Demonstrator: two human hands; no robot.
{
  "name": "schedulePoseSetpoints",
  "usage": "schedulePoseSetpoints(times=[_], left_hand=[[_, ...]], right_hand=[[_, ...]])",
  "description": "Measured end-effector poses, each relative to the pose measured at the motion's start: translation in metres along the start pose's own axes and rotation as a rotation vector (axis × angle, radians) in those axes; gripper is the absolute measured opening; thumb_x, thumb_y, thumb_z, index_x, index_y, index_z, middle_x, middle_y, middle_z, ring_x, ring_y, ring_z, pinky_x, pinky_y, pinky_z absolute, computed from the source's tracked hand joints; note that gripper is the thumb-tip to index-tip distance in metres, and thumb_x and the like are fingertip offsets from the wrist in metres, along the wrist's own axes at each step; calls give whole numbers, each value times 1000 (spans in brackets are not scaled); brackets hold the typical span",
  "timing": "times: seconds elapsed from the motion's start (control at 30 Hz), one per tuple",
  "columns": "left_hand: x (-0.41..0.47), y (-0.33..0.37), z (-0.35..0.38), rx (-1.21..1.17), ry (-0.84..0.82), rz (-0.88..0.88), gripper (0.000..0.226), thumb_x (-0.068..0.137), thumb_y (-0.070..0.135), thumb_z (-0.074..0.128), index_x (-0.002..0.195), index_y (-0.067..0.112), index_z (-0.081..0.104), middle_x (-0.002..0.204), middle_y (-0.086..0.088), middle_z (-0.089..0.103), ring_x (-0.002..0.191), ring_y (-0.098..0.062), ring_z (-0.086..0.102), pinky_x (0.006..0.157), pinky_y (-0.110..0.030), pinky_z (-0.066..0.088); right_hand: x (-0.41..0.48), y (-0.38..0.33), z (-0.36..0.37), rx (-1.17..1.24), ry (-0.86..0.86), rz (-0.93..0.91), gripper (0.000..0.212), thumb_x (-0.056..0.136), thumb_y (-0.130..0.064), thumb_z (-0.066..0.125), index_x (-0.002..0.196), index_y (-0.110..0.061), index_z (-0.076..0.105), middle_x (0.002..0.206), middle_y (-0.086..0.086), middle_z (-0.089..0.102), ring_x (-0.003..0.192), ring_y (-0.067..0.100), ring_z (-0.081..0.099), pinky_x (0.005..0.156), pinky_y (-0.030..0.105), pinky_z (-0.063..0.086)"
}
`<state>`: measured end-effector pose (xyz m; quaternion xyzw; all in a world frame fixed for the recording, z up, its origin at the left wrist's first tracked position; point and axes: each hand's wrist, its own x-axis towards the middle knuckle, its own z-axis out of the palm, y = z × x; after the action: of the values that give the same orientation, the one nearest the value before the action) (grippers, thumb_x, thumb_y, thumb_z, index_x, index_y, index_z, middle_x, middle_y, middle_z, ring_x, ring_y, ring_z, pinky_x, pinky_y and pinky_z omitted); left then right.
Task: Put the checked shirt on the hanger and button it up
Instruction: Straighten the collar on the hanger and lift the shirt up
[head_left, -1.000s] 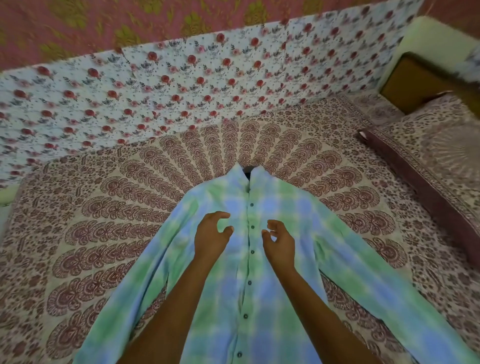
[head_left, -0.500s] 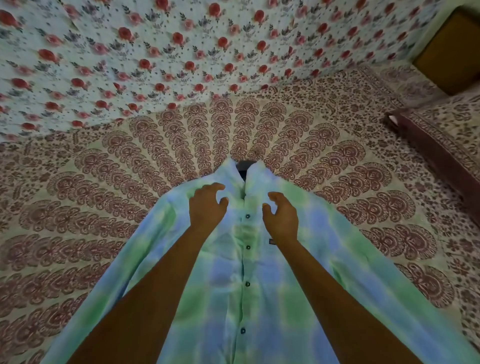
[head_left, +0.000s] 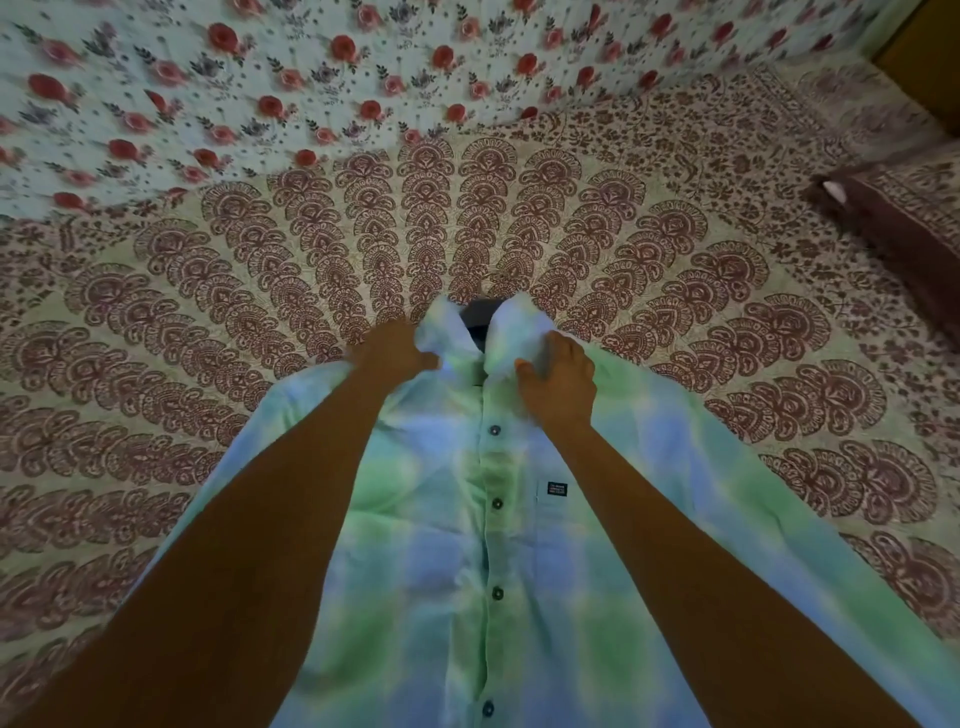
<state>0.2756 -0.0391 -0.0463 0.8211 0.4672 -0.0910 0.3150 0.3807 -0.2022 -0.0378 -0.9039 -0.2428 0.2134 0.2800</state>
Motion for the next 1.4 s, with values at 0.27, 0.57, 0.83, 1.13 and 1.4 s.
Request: schedulePoseSetpoints(times=[0.27,0.57,0.83,1.13,1.4], left_hand=[[-96,5,5,-125,375,175,51,74,26,72,119,7,57,113,-18,62,106,-34,57,92,-44,41],[-207,-4,25,-307,329,249,53,65,44,58,108,13,58,94,-13,67,89,-34,63,82,-53,46],[-259,-30,23,-309,330,358,55,66,53,49,110,21,53,97,-14,66,90,-34,61,78,-51,48],[-284,-53,33,-105,302,379,61,66,40,60,117,6,56,90,-21,65,82,-38,61,72,-45,47],[-292,-72,55,-21,313,450,68,62,47,59,114,3,59,89,-23,67,86,-40,63,75,-42,45]], right_hand=[[-52,-22,-35,190,140,59,58,85,-50,54,127,-10,46,129,16,42,119,36,41,95,44,37],[-126,-14,-62,246,206,134,48,82,-30,64,119,-1,50,121,20,48,104,36,51,79,33,39],[-194,23,-81,512,237,27,20,93,-7,43,88,-5,62,75,10,57,67,21,46,66,27,34],[-240,54,-86,815,-33,134,21,91,-31,54,76,-19,61,79,4,59,76,19,55,70,31,44],[-242,78,-88,831,-120,263,34,88,-29,59,85,4,64,71,17,59,69,22,58,65,28,45]])
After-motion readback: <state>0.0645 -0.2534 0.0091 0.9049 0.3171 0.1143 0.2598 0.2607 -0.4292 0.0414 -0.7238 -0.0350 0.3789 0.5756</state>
